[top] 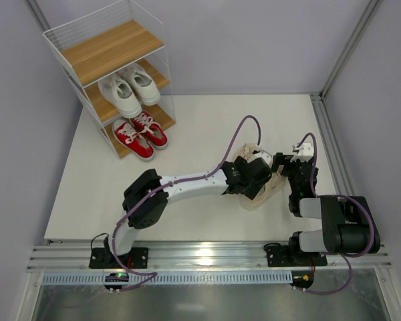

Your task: Place and organize the shoes onto the shoe shelf

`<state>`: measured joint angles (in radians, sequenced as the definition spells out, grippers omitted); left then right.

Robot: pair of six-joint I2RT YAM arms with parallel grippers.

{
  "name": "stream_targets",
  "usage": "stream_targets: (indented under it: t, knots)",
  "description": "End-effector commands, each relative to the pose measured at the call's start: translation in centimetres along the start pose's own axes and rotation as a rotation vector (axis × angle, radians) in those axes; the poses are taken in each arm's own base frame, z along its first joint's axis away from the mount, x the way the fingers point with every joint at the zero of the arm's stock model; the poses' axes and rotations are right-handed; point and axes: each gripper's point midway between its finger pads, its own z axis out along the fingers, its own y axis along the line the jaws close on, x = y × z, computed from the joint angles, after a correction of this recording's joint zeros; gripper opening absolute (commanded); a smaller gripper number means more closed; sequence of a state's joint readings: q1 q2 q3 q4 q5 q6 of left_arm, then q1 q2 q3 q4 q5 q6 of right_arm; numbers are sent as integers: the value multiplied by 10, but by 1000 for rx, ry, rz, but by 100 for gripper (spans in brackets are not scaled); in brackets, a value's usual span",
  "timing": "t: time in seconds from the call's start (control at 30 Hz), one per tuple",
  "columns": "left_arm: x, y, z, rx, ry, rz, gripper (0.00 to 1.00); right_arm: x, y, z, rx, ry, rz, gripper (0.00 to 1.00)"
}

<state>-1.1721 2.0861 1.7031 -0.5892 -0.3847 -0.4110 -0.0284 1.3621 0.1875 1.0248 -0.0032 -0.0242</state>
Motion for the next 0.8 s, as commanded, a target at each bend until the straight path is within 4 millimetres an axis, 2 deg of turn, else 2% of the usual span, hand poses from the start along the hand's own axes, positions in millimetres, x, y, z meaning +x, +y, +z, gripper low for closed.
stream_targets:
  t: [0.0,0.13,0.3,0.4,0.43,0.5,0.67,0.77]
  knots:
    - [24,8,-10,-18,110,78,77,-29,0,7,-6,-102,-7,97]
    - [15,7,-8,-19,74,77,76,-29,0,7,-6,-101,-7,97]
    - [-10,4,11,-39,-54,80,70,-29,0,7,-6,-99,-7,97]
    - [-11,0,24,-29,-90,108,68,-29,0,7,-6,-102,-7,97]
    - [-19,-3,26,-18,-130,98,68,-29,0,7,-6,-101,-7,97]
    - [-18,-6,34,3,-137,99,68,-29,0,7,-6,-102,-7,97]
    - [-20,8,56,4,-151,63,66,-29,0,7,-6,-101,-7,98]
    - [-23,9,62,36,-201,51,62,-28,0,6,-6,-99,-7,97]
